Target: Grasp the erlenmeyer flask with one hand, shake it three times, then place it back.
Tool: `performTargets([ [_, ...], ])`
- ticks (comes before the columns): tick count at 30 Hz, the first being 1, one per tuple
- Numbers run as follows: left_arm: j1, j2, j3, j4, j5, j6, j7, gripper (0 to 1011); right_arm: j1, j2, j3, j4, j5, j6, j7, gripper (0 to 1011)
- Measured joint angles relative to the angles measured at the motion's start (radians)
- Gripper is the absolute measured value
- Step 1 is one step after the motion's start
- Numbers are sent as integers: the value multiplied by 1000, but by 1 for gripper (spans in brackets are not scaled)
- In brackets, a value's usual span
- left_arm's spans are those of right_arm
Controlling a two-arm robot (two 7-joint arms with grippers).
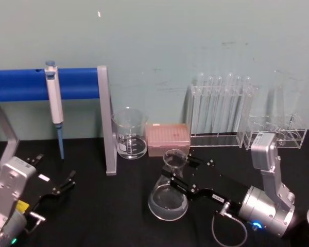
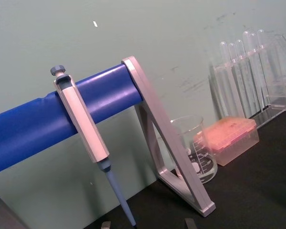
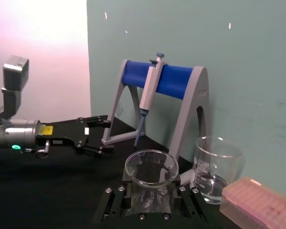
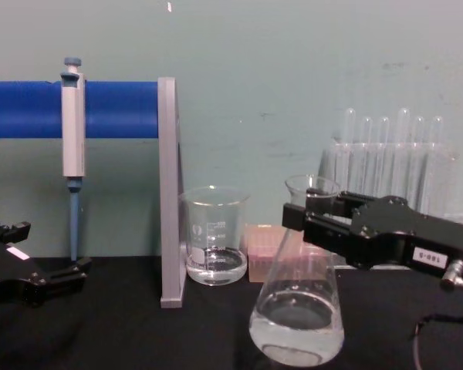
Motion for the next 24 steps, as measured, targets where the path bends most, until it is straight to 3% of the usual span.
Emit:
performTargets([
  [24,0,0,0,0,0,0,0,1001,47,-37,-23,130,-22,16,20,450],
])
